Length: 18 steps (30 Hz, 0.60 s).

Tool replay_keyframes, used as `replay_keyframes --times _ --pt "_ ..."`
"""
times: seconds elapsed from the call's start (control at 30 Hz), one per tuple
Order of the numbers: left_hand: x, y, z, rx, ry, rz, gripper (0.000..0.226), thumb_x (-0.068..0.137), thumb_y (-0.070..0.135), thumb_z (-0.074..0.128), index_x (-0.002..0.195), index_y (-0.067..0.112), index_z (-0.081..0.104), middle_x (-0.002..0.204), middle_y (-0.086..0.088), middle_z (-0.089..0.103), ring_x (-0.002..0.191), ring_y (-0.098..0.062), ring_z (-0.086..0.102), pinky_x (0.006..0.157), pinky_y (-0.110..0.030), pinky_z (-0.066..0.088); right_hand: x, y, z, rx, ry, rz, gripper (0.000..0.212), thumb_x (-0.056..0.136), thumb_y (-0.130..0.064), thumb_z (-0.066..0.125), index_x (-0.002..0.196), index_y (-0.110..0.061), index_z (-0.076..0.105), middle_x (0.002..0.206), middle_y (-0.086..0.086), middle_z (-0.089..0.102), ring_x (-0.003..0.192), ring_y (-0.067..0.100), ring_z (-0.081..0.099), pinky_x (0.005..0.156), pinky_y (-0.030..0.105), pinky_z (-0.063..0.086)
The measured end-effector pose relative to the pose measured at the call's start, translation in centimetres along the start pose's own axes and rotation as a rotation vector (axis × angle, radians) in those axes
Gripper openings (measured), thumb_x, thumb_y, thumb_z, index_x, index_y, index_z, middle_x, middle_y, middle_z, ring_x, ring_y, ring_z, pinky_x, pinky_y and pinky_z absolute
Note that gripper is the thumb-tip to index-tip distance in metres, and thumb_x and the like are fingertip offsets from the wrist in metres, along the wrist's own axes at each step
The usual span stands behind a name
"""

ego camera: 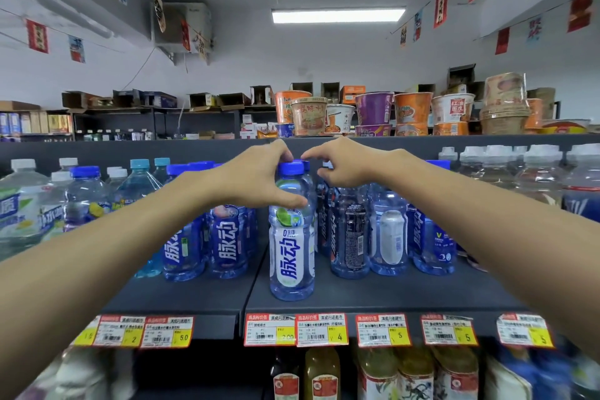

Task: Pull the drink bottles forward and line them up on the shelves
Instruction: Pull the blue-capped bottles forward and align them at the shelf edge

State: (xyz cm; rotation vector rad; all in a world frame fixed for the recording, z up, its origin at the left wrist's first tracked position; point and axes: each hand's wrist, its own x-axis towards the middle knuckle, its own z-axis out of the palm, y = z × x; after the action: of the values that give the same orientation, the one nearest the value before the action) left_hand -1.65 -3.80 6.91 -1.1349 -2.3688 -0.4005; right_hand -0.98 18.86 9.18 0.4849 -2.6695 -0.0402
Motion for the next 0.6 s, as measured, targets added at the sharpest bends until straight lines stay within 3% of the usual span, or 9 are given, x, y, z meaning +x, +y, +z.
replay_keyframes --times 0.07,0.13,0.2,0.4,0.6 --pt "-0.8 -0.1 1.2 -0.130 -0.057 -0.029 0.087 0.064 0.063 0.083 0.132 0.035 0.036 0.107 0.015 0.059 0.090 -0.001 0.060 0.074 -0.023 0.049 -0.2 0.7 0.1 -0.055 -0.003 0.026 0.053 0.098 -0.031 0.058 0.149 -0.023 0.047 0.138 0.007 0.061 0.121 0.025 0.058 0.104 0.043 0.046" --pt "-1.4 -0.3 2.2 -0.184 -0.036 -0.014 0.087 0.064 0.060 0.085 0.131 0.044 0.034 0.098 0.016 0.064 0.083 0.008 0.060 0.067 -0.014 0.044 -0.7 1.2 0.3 -0.075 -0.038 0.055 0.059 0.097 -0.045 0.059 0.150 -0.023 0.044 0.141 0.005 0.059 0.125 0.024 0.055 0.106 0.043 0.045" --pt "-1.7 -0.3 2.2 -0.224 0.007 -0.019 0.083 0.062 0.061 0.086 0.128 0.046 0.037 0.095 0.015 0.068 0.084 0.007 0.062 0.068 -0.014 0.045 -1.2 1.6 0.6 -0.080 -0.068 0.067 0.064 0.096 -0.051 0.059 0.151 -0.022 0.043 0.138 0.004 0.060 0.125 0.024 0.055 0.106 0.041 0.044" --pt "-1.8 -0.2 2.1 -0.232 0.017 -0.029 0.085 0.059 0.066 0.084 0.128 0.045 0.038 0.098 0.012 0.071 0.087 -0.003 0.067 0.079 -0.029 0.056 -1.4 1.6 0.8 -0.078 -0.050 0.045 0.059 0.097 -0.039 0.064 0.150 -0.021 0.045 0.132 0.004 0.063 0.121 0.024 0.056 0.104 0.041 0.045" --pt "-1.9 -0.4 2.3 -0.241 0.029 -0.015 0.083 0.063 0.062 0.085 0.129 0.045 0.037 0.094 0.017 0.069 0.086 0.009 0.063 0.065 -0.008 0.046 -1.5 2.6 0.5 -0.061 -0.017 0.052 0.060 0.095 -0.049 0.063 0.145 -0.021 0.049 0.138 0.006 0.059 0.126 0.025 0.053 0.104 0.039 0.044"
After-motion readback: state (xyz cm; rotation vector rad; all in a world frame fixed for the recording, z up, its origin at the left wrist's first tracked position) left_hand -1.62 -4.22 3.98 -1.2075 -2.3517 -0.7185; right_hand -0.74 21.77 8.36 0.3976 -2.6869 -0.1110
